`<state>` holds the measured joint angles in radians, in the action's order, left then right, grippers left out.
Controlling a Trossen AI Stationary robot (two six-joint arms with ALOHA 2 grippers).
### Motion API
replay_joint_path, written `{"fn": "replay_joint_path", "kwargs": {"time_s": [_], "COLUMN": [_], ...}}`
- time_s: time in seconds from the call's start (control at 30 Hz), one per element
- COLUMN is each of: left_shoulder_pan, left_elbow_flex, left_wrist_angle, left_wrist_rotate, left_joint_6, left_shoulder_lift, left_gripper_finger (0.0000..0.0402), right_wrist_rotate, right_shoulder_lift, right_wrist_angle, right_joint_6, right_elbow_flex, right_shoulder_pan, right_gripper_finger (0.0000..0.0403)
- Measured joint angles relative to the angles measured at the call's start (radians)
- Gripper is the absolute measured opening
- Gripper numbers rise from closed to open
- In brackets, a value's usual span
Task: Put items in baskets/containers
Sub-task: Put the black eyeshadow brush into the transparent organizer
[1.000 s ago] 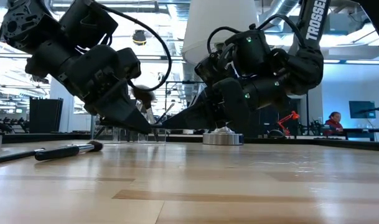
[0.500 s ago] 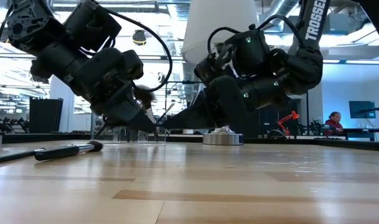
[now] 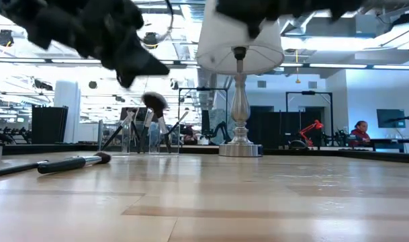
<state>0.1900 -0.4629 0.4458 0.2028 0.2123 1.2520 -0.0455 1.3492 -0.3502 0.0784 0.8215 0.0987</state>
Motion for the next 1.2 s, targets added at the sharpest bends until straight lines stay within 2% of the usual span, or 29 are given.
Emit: {"fn": "replay_joint_path", "kwargs": {"time_s": [0.07,0.13,0.23,0.33,0.47,0.53,0.63,0.7,0.77,0.9,1.2], "left_shoulder_pan": [-0.009,-0.012,-0.012,-0.012,-0.008,-0.006,-0.007,-0.007,-0.006,-0.006,-0.006], "left_elbow_flex": [0.000,0.000,0.000,0.000,0.000,0.000,0.000,0.001,0.001,0.001,0.001], "left_wrist_angle": [-0.088,-0.148,-0.146,-0.121,-0.118,-0.108,-0.068,-0.049,-0.038,-0.033,-0.034], "left_wrist_rotate": [0.034,0.075,0.095,0.093,0.066,0.059,0.059,0.059,0.057,0.055,0.055], "left_joint_6": [-0.026,-0.075,-0.172,-0.235,-0.253,-0.258,-0.271,-0.291,-0.292,-0.294,-0.291], "left_shoulder_lift": [-0.109,-0.205,-0.310,-0.365,-0.356,-0.330,-0.296,-0.278,-0.274,-0.279,-0.277], "left_gripper_finger": [0.0015,0.0016,0.0016,0.0016,0.0016,0.0016,0.0016,0.0016,0.0016,0.0016,0.0016], "right_wrist_rotate": [0.123,0.224,0.266,0.263,0.253,0.207,0.042,-0.039,-0.074,-0.177,-0.190], "right_shoulder_lift": [-0.117,-0.199,-0.224,-0.128,0.115,0.253,0.418,0.501,0.560,0.622,0.612], "right_wrist_angle": [0.101,0.127,-0.019,-0.287,-0.725,-0.884,-1.065,-1.111,-1.103,-1.112,-1.053], "right_joint_6": [0.067,0.111,0.132,0.132,0.114,0.071,-0.002,-0.046,-0.075,-0.089,-0.078], "right_elbow_flex": [0.000,-0.018,-0.113,-0.224,-0.262,-0.233,-0.144,-0.082,-0.022,0.071,0.119], "right_shoulder_pan": [0.051,0.100,0.124,0.094,0.015,-0.028,-0.076,-0.095,-0.108,-0.119,-0.121], "right_gripper_finger": [0.0099,0.0098,0.0097,0.0097,0.0097,0.0097,0.0097,0.0097,0.0097,0.0097,0.0097]}}
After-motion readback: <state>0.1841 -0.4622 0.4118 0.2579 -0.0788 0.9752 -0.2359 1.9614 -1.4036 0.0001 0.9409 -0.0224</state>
